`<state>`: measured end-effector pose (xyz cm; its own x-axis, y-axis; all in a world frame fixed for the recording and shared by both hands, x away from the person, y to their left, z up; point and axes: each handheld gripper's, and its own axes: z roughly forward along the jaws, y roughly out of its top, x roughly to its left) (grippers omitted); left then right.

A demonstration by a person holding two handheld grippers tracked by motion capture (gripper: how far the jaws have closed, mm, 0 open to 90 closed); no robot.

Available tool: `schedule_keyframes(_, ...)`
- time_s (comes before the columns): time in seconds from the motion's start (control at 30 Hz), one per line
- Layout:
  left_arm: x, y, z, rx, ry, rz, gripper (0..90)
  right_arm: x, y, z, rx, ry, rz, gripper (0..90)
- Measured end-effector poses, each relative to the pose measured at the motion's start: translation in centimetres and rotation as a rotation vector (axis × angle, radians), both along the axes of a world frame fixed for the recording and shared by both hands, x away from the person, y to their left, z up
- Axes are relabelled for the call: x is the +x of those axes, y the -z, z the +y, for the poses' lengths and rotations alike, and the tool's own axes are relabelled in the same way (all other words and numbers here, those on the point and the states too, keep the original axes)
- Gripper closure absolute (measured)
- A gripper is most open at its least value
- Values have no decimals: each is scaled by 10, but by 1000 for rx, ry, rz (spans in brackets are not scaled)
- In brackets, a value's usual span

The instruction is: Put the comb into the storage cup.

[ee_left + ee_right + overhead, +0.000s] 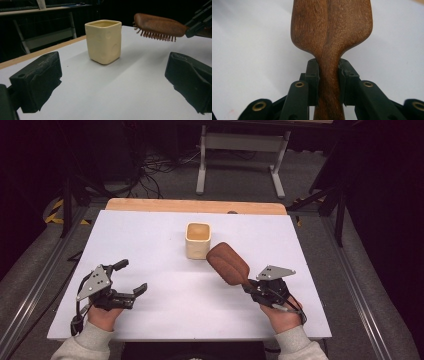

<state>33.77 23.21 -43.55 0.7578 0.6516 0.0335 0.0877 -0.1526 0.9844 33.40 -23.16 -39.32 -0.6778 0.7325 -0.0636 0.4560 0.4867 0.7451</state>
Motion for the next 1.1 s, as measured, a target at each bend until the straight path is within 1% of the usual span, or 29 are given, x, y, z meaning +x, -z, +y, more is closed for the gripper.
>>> schedule_keyframes(0.1,1,-1,0,-5,8,11,18,-4,-5,1,31,-17,-50,728)
schedule_keyframes(0.13,1,-1,-1,-12,10,13,19,-4,-7,1,41,-25,-61,728)
schedule_keyframes(0.2,1,-2,-1,-6,18,19,20,-7,-9,2,58,-31,-98,728)
schedule_keyframes(0.27,1,-3,-3,-8,29,29,21,-7,-12,2,79,-40,-123,728)
schedule_keyframes(0.37,2,-3,-4,-3,40,33,22,-8,-14,2,111,-47,-148,728)
schedule_keyframes(0.4,2,-3,-5,-4,45,38,20,-8,-15,2,117,-50,-163,728)
schedule_keyframes(0.47,2,-6,-6,13,48,42,15,-8,-16,3,129,-60,-178,727)
schedule_keyframes(0.5,3,-6,-6,8,55,42,12,-9,-17,3,136,-66,-195,727)
schedule_keyframes(0.53,3,-7,-6,12,63,51,11,-9,-17,3,146,-75,-202,727)
schedule_keyframes(0.57,3,-7,-7,-1,67,53,9,-10,-17,4,156,-83,-212,727)
schedule_keyframes(0.6,3,-8,-8,2,63,59,3,-10,-17,5,166,-88,-230,727)
schedule_keyframes(0.7,3,-9,-9,-12,73,63,2,-11,-17,8,205,-104,-257,727)
schedule_keyframes(0.73,4,-10,-10,-16,78,64,2,-11,-18,9,217,-113,-256,727)
schedule_keyframes(0.83,4,-11,-10,-29,92,68,1,-10,-18,15,213,-134,-271,727)
schedule_keyframes(0.93,2,-13,-12,-13,76,67,1,-10,-18,21,217,-154,-285,727)
schedule_keyframes(0.97,1,-13,-13,-14,68,67,1,-10,-18,22,215,-157,-287,727)
schedule_keyframes(1.03,0,-14,-13,-13,72,64,1,-11,-18,24,216,-165,-294,727)
schedule_keyframes(1.07,1,-16,-15,-25,90,80,0,-11,-18,25,213,-167,-298,727)
schedule_keyframes(1.1,2,-18,-15,-21,99,82,0,-12,-18,26,213,-168,-301,727)
